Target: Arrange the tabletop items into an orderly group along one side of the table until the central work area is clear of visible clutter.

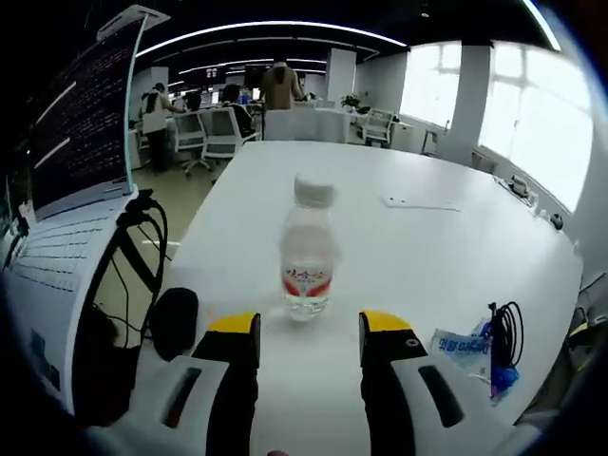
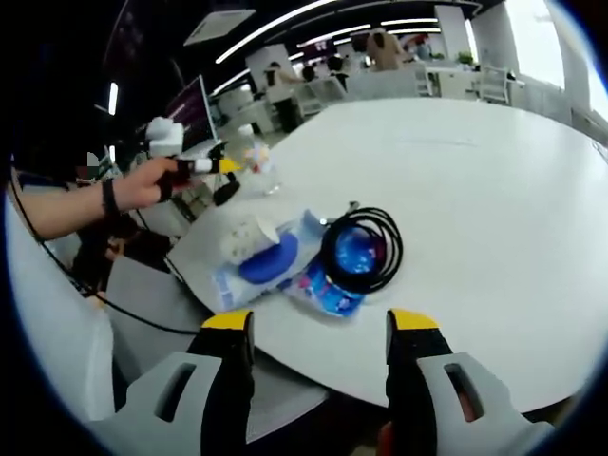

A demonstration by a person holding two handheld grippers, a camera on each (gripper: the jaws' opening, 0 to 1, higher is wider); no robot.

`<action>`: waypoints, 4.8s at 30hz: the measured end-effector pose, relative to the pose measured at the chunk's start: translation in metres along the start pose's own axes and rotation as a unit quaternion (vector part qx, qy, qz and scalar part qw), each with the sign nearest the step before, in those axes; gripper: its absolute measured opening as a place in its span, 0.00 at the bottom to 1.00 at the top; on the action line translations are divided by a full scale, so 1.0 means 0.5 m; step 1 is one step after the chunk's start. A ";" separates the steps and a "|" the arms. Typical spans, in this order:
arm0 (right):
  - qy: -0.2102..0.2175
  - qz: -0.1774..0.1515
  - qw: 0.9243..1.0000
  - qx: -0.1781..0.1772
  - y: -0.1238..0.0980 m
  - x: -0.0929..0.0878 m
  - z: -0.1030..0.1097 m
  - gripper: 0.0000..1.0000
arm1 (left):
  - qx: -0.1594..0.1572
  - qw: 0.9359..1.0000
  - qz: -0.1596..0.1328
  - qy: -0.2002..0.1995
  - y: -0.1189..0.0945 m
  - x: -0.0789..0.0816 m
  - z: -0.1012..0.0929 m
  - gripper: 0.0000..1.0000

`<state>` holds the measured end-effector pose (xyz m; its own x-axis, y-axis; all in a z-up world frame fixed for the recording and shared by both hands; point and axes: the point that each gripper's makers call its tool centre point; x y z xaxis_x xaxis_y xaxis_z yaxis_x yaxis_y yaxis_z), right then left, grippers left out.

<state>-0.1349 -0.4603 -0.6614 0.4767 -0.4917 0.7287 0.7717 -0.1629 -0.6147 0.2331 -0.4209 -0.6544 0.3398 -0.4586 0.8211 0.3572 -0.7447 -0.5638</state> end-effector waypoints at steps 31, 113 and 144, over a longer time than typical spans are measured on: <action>0.004 0.003 1.000 0.011 0.008 -0.017 0.009 0.54 | -0.098 0.994 0.054 0.003 -0.111 -0.154 -0.116 0.40; 0.013 0.015 1.000 0.011 -0.004 -0.045 0.006 0.54 | -0.219 0.948 0.206 0.106 -0.048 -0.256 -0.240 0.40; -0.012 0.032 0.999 0.039 0.026 -0.039 0.042 0.54 | -0.212 0.949 0.202 0.115 -0.108 -0.291 -0.219 0.38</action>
<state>-0.1252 -0.4347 -0.6771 0.5357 -0.4789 0.6955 0.7688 -0.0641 -0.6363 0.0693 -0.3671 -0.7335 0.1588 -0.8055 0.5710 -0.1611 -0.5917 -0.7899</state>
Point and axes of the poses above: the point that each gripper's makers call its tool centre point, and the gripper's own axes: y roughly forward along the fingers, z roughly to its left, x roughly out of its top, and after that the axes turned 2 degrees about -z, right-handed
